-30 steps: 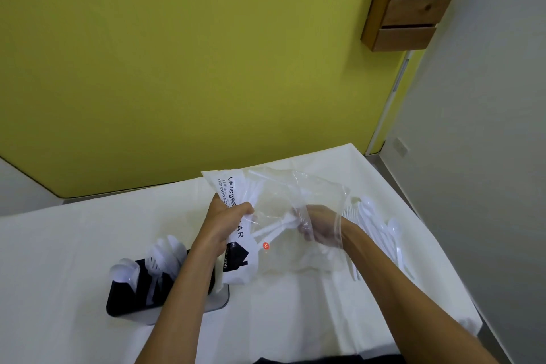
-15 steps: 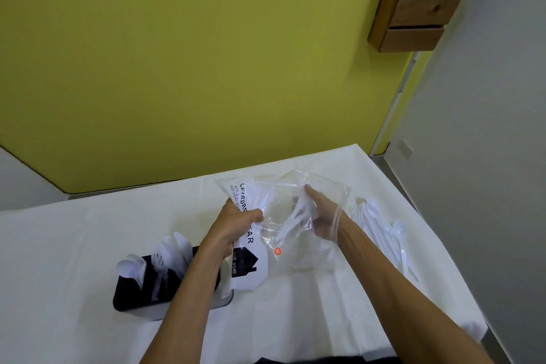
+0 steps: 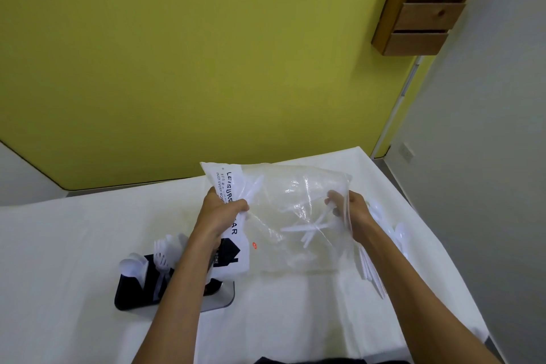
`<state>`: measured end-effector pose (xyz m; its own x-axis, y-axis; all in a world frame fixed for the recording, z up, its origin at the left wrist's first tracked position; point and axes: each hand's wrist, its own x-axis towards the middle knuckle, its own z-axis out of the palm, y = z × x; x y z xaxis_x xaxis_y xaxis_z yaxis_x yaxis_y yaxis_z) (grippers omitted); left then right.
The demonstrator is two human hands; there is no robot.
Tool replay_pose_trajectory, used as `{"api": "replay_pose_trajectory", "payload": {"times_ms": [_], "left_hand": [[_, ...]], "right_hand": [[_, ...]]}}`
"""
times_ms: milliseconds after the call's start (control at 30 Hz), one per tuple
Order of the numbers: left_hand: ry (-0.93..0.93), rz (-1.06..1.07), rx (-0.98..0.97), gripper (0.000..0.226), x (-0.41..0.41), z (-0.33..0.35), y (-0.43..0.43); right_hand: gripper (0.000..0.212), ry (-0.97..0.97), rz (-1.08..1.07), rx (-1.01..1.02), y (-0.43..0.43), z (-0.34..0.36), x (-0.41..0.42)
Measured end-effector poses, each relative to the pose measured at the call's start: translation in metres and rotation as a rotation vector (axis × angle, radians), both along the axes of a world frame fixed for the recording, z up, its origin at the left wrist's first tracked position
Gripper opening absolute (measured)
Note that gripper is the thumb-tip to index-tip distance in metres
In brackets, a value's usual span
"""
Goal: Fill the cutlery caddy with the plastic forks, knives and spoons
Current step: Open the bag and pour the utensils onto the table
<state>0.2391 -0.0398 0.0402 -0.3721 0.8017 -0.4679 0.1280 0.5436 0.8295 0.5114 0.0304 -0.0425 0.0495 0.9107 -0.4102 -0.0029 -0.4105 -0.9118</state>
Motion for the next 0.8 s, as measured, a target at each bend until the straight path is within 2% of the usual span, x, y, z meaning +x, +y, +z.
{"api": "replay_pose_trajectory", "payload": {"times_ms": [100,233,300,467,567,733,800], "left_hand": [[0.022,0.002,0.005,0.037,0.001,0.002,0.000],[0.046,0.050,0.025,0.046,-0.005,0.005,0.002],[0.048,0.034,0.038,0.046,-0.004,0.007,0.001],[0.059,0.004,0.060,0.046,-0.006,0.014,0.001],[0.054,0.015,0.073,0.047,-0.012,0.023,0.000],[0.014,0.020,0.118,0.034,-0.011,0.037,-0.001],[0.001,0.031,0.132,0.035,-0.011,0.041,-0.002]], "right_hand": [[0.018,-0.129,0.021,0.026,0.003,-0.001,0.007],[0.014,-0.449,-0.028,0.061,0.003,-0.010,0.026],[0.013,-0.547,-0.063,0.041,0.003,-0.013,0.032],[0.016,-0.703,-0.060,0.059,0.008,-0.015,0.044],[0.022,-0.788,0.039,0.092,0.010,-0.013,0.047],[0.022,-0.918,0.214,0.068,0.011,-0.020,0.041],[0.033,-0.938,0.220,0.100,0.008,-0.019,0.037]]}}
